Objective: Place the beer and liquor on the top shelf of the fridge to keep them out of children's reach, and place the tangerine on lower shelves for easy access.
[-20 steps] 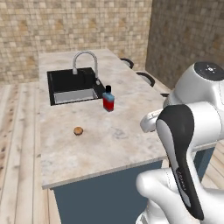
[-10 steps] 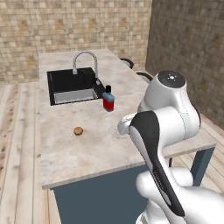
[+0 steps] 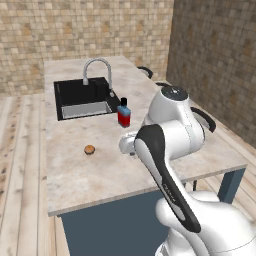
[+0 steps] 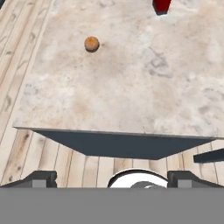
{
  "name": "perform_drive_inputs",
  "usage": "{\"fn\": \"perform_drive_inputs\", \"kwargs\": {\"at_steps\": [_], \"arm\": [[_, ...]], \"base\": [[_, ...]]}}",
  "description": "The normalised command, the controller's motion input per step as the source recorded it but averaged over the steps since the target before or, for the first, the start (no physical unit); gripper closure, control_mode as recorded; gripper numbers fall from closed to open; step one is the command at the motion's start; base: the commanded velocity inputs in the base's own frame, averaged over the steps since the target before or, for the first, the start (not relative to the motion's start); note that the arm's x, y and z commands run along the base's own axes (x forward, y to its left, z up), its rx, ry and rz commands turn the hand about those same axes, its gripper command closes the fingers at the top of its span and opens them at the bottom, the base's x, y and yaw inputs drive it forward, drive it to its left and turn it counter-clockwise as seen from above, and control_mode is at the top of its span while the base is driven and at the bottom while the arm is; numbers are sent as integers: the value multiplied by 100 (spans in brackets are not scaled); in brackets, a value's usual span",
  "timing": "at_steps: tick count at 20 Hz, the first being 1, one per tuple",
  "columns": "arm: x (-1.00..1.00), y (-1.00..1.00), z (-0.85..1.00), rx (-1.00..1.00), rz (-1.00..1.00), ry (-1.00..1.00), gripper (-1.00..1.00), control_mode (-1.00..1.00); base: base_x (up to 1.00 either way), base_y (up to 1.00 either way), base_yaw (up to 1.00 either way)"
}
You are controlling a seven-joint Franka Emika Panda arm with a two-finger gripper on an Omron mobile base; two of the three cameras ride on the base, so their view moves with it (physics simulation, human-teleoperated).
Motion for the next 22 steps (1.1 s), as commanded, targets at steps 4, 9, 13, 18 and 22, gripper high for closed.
{"fn": "perform_drive_inputs", "kwargs": {"at_steps": [4, 9, 13, 18, 22], "arm": [[35, 32, -8, 1, 0, 11, -100, -100], [37, 25, 0, 0, 0, 9, -100, -100], [45, 21, -3, 0, 0, 7, -100, -100], [47, 21, -10, 0, 0, 4, -100, -100], [42, 19, -19, 0, 0, 3, -100, -100]], "base": [[0, 0, 0], [0, 0, 0], [0, 0, 0], [0, 0, 0], [0, 0, 0]]}}
